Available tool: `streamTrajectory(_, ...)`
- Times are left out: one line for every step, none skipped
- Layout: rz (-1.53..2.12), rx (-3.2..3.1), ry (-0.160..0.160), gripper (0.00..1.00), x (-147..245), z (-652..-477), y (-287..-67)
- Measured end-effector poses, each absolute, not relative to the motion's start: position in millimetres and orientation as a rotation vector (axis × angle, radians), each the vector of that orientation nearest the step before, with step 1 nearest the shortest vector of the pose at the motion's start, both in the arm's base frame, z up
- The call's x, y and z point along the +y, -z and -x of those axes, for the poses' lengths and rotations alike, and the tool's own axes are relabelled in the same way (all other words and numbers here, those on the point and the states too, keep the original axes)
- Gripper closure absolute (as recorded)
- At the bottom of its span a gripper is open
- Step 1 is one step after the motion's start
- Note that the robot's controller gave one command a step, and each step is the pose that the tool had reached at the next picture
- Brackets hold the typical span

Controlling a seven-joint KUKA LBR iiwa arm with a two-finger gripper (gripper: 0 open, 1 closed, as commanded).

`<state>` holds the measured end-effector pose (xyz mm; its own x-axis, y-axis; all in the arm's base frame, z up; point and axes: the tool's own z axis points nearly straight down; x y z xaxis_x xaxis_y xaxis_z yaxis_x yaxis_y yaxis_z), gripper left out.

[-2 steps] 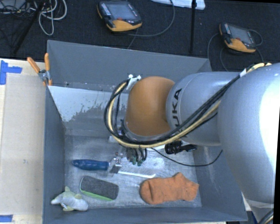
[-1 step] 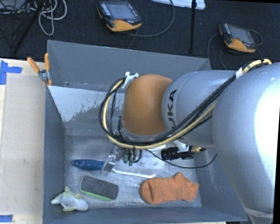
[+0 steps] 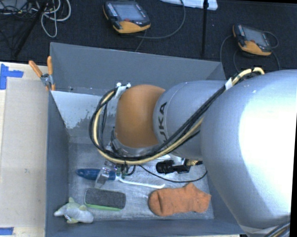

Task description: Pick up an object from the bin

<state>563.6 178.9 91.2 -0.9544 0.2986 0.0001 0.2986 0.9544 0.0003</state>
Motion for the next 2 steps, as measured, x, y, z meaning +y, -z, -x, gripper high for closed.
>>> streamTrajectory(0.302,-3.136,0.022,1.00,68.7,-596.0,-79.3)
streamTrajectory(0.302,-3.136,0.022,1.00,68.7,-596.0,-79.3)
